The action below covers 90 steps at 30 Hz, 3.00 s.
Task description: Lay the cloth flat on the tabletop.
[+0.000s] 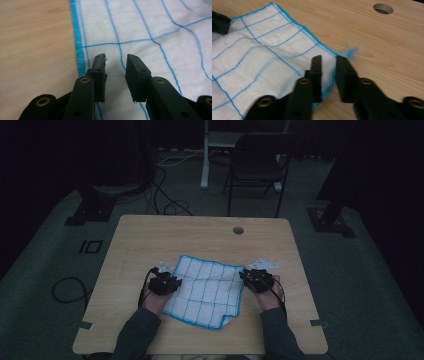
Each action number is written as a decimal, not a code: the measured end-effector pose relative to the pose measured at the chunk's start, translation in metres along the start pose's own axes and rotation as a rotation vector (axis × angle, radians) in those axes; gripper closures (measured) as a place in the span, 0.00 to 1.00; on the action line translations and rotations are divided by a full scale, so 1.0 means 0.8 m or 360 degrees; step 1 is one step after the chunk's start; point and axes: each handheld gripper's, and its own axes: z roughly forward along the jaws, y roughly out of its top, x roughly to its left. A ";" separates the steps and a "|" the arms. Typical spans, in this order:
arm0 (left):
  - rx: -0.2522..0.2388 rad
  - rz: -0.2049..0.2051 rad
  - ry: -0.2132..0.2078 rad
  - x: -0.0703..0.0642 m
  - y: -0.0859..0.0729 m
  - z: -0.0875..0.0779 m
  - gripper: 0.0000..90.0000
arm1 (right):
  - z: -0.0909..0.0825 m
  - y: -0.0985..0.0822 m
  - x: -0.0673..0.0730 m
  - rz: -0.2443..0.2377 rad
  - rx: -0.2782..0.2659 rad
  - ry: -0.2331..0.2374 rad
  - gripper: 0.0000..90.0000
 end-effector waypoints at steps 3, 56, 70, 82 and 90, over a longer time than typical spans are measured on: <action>-0.0027 -0.0004 -0.0003 -0.012 -0.013 -0.007 0.76 | -0.003 -0.010 0.012 -0.0016 0.0020 0.0033 0.74; -0.0123 0.0033 0.0225 -0.001 0.010 0.023 0.77 | 0.023 -0.045 0.028 -0.0066 0.0225 0.0051 0.61; -0.0122 0.0017 0.0195 -0.005 0.004 0.015 0.63 | -0.025 -0.088 0.031 -0.0049 0.0221 0.0067 0.59; -0.0120 -0.0106 0.0254 0.011 -0.021 -0.013 0.60 | -0.029 -0.089 0.028 0.0001 0.0142 0.0049 0.59; -0.0124 -0.0097 0.0260 0.014 -0.030 -0.020 0.59 | -0.031 -0.089 0.021 0.0032 0.0113 0.0016 0.59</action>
